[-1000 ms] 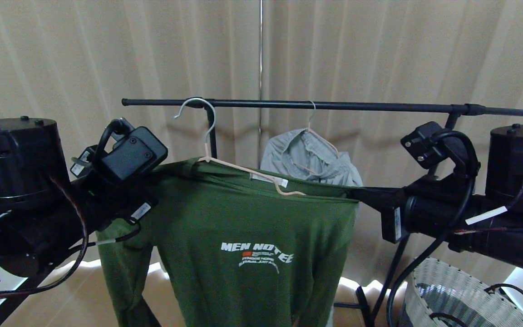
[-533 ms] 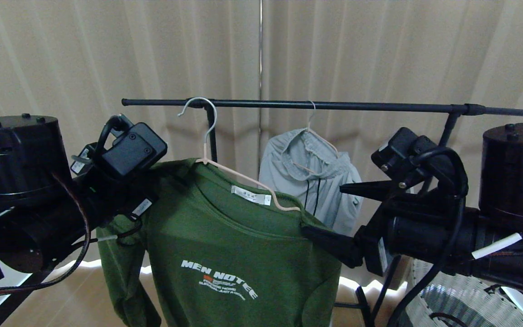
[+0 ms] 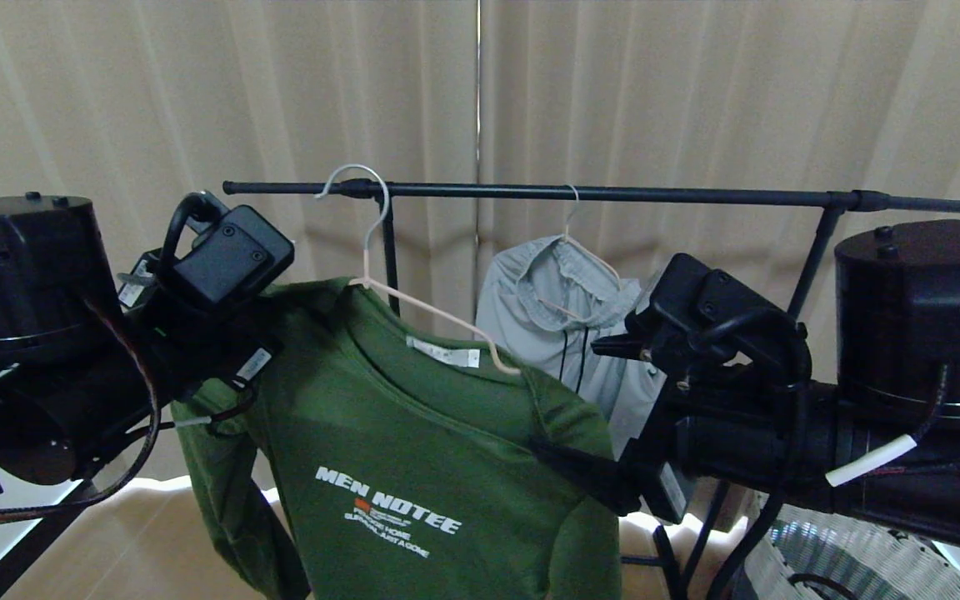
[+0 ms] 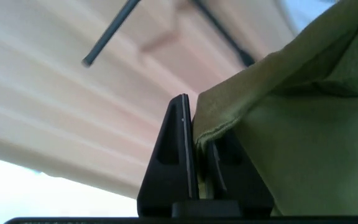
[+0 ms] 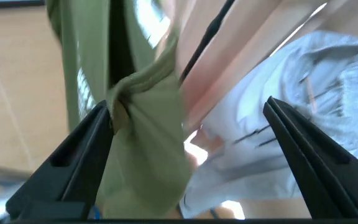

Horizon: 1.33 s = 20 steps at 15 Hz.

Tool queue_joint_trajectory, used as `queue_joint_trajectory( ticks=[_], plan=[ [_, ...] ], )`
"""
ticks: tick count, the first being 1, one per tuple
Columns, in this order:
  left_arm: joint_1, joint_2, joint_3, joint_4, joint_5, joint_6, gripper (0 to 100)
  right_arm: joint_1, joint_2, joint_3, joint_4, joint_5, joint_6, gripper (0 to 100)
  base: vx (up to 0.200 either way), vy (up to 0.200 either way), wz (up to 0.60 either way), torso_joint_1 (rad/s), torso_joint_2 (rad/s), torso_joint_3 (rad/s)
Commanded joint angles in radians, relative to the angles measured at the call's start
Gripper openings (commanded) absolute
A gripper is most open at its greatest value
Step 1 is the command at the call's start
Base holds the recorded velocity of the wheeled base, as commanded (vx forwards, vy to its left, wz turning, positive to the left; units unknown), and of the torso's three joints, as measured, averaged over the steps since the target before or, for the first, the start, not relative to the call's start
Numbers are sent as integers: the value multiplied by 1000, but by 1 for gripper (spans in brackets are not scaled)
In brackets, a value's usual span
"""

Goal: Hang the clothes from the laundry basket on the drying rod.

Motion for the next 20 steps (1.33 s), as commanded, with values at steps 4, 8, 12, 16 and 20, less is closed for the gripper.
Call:
queue_joint_trajectory(
  ticks=[4, 8, 12, 16, 20],
  plan=[
    [7, -18, -6, 0, 0, -9, 0, 7, 0, -10, 1, -9, -7, 100, 0, 0, 0, 0, 0, 0],
    [-30, -32, -3, 1, -4, -11, 0, 7, 72, -117, -13, -35, -48, 100, 0, 0, 0, 0, 0, 0],
    [-99, -58, 10, 3, -3, -11, 0, 5, 159, -219, -16, -76, -56, 100, 0, 0, 0, 0, 0, 0],
    [-111, -58, 20, 3, -1, -11, 0, -5, 173, -257, -14, -90, -56, 100, 0, 0, 0, 0, 0, 0],
    [-80, -51, 26, 3, -1, -11, 0, -24, 155, -255, -14, -110, -57, 100, 0, 0, 0, 0, 0, 0]
  ],
)
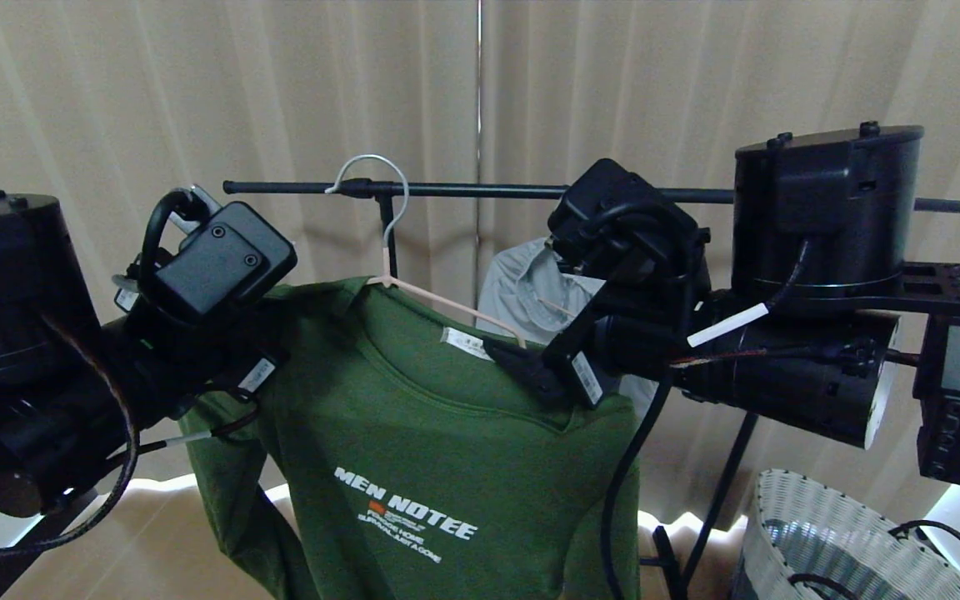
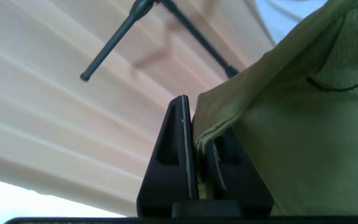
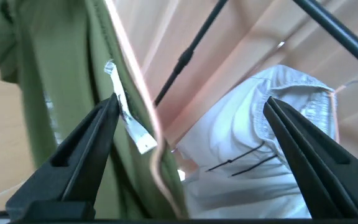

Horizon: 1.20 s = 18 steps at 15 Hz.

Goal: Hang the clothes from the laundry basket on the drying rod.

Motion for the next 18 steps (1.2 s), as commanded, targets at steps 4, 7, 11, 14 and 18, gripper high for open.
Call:
queue_joint_trajectory(
  ticks=[4, 7, 11, 14, 18],
  plan=[
    [-4, -20, 18, -1, 0, 0, 0, -15, 23, -3, -2, -2, 1, 100, 0, 0, 0, 0, 0, 0],
    [-12, -39, 29, -1, -3, -5, 0, -15, 63, -23, -2, -2, -2, 100, 0, 0, 0, 0, 0, 0],
    [-24, -39, 35, -1, -5, -6, 0, 2, 83, -40, -2, -1, -4, 100, 0, 0, 0, 0, 0, 0],
    [-41, -32, 32, -1, -5, -34, 0, 7, 86, -40, -2, -2, -4, 0, 0, 0, 0, 0, 0, 0],
    [-50, -31, 32, -1, -5, -54, 0, 7, 84, -40, -2, -1, -2, 0, 0, 0, 0, 0, 0, 0]
  ],
)
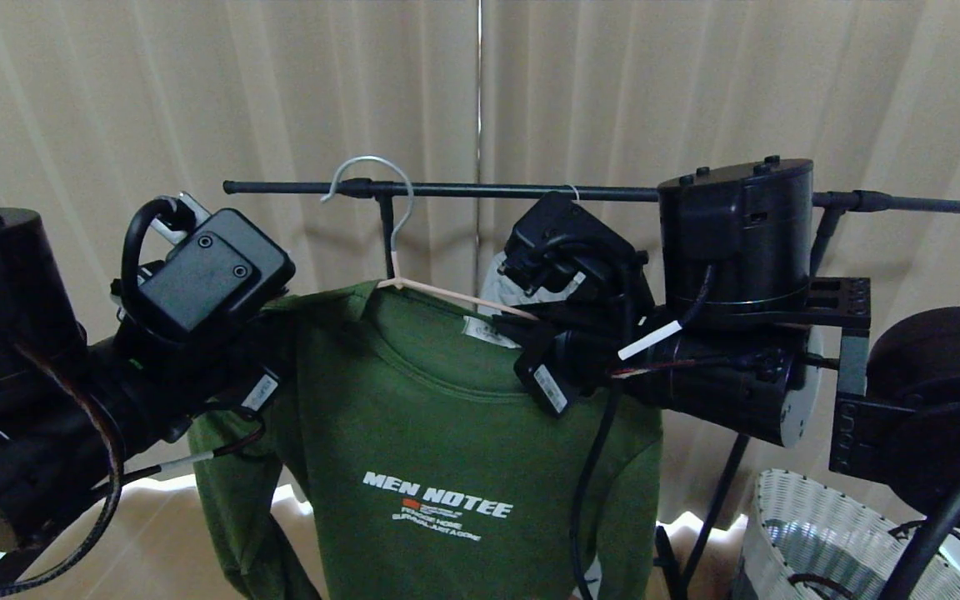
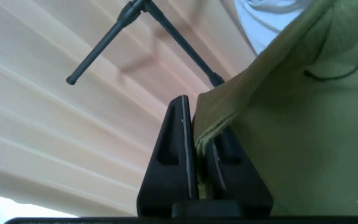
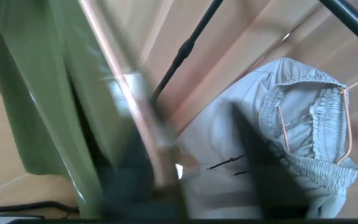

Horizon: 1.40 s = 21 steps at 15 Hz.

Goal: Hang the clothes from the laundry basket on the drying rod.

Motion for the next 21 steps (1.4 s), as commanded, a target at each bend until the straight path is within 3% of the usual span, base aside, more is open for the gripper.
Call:
queue_joint_trajectory(
  ticks=[1, 5, 6, 9, 12, 15, 17, 21],
  plan=[
    [-1, 3, 0, -1, 0, 0, 0, 0, -2, 0, 2, -1, 0, 0, 0, 0, 0, 0, 0, 0],
    [-1, 4, 0, -1, -7, -3, 0, -2, -17, 8, 2, -1, 1, 0, 0, 0, 0, 0, 0, 0],
    [0, 3, 0, -1, -16, -3, 100, -2, -22, 8, 0, -1, 1, 0, 0, 0, 0, 0, 0, 0],
    [0, -7, 0, 4, -52, -11, 100, -8, -46, 23, 2, -2, 1, 0, 0, 0, 0, 0, 0, 0],
    [3, -59, 15, 24, -53, -69, 100, -55, -109, 80, 0, -1, 1, 0, 0, 0, 0, 0, 0, 0],
    [5, -166, 44, 153, -73, -121, 100, -112, -183, 138, 0, -1, 3, 0, 0, 0, 0, 0, 0, 0],
    [19, -194, 92, 191, -147, -228, 100, -163, -253, 189, 0, 1, 4, 0, 0, 0, 0, 0, 0, 0],
    [123, -123, 133, 157, -354, -304, 100, -215, -349, 236, 0, 11, 9, 0, 0, 0, 0, 0, 0, 0]
  ],
)
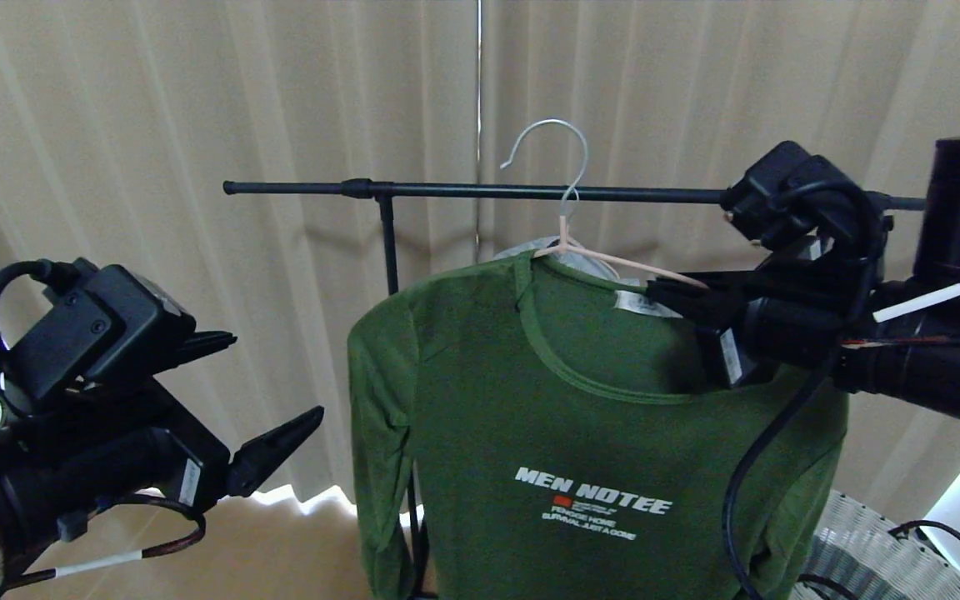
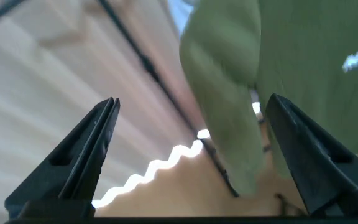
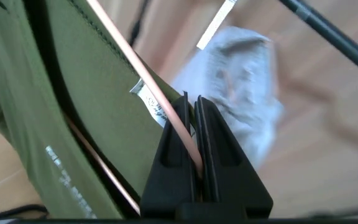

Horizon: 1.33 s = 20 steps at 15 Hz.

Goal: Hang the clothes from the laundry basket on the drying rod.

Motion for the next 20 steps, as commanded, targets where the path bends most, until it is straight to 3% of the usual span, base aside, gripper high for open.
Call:
queue_joint_trajectory(
  ticks=[1, 5, 11, 12, 16, 20],
  plan=[
    [54, 65, 10, -43, -62, -24, 100, -12, -71, 21, -1, 3, 3, 0, 0, 0, 0, 0, 0, 0],
    [100, 199, 56, -238, -214, -43, 100, -12, -142, 44, -1, 57, 4, 0, 0, 0, 0, 0, 0, 0],
    [105, 272, 60, -314, -217, -45, 100, -10, -163, 47, -3, 76, 4, 0, 0, 0, 0, 0, 0, 0],
    [102, 269, 62, -314, -217, -43, 0, -10, -163, 47, -3, 76, 4, 0, 0, 0, 0, 0, 0, 0],
    [111, 259, 88, -316, -214, -39, 0, -15, -160, 56, -33, 70, 1, 0, 0, 0, 0, 0, 0, 0],
    [235, 217, 136, -314, -214, -10, 0, -107, -162, 56, -33, 64, -1, 0, 0, 0, 0, 0, 0, 0]
  ],
)
